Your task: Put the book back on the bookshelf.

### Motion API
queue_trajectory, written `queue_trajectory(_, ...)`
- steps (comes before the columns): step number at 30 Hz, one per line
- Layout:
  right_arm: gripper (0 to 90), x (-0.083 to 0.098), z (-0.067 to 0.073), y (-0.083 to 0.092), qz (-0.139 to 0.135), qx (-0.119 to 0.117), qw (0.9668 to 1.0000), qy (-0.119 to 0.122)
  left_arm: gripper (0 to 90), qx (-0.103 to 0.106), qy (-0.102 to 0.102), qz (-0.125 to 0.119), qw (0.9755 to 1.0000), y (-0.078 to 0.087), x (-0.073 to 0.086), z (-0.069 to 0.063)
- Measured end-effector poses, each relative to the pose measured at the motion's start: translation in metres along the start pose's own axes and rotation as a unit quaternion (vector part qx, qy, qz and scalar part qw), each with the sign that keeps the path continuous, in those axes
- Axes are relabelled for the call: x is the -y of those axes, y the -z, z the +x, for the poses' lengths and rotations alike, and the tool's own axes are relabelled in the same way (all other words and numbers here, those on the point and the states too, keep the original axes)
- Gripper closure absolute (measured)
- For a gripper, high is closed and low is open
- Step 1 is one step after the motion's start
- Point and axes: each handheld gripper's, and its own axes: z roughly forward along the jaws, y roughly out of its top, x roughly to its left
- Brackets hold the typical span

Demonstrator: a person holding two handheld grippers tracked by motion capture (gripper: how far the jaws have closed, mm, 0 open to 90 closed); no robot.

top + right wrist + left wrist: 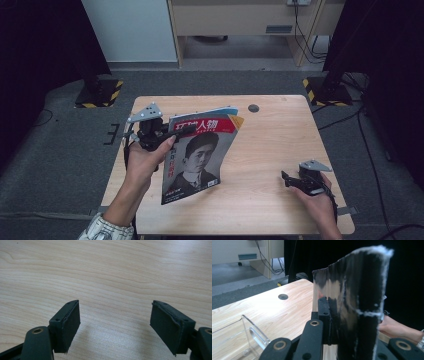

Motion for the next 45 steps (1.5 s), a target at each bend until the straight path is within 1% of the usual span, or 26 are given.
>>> queue_trajectory(3,22.7,0.0,0.0,-0.001,0.002,-0.001,1.0,0.004,86.6,-0.001,0.001,-0.001,1.0,0.004,0.001,0.001)
queue_trajectory(11,20.5,0.002,0.001,-0.003,0.008,-0.002,1.0,0.005,86.6,-0.005,0.005,-0.002,1.0,0.015,0.007,0.004)
queue_trajectory(21,18.4,0.002,0.001,-0.005,0.011,-0.001,0.9999,0.001,86.6,-0.012,0.012,-0.006,0.9998,0.023,0.01,0.011)
queue_trajectory(28,17.9,0.002,0.002,-0.006,0.02,-0.003,0.9998,0.005,86.6,-0.015,0.016,-0.007,0.9997,0.029,0.013,0.014)
queue_trajectory(31,17.1,0.002,0.002,-0.007,0.03,-0.005,0.9995,0.006,86.6,-0.019,0.018,-0.008,0.9996,0.033,0.016,0.017)
queue_trajectory(36,16.6,0.002,0.003,-0.007,0.033,-0.004,0.9994,0.006,86.6,-0.022,0.022,-0.011,0.9995,0.04,0.02,0.019)
queue_trajectory(38,15.9,0.002,0.004,-0.008,0.035,0.0,0.9993,0.013,86.6,-0.023,0.023,-0.011,0.9994,0.044,0.021,0.02)
queue_trajectory(45,15.7,0.002,0.005,-0.008,0.035,0.0,0.9993,0.012,86.6,-0.028,0.027,-0.017,0.9991,0.056,0.025,0.023)
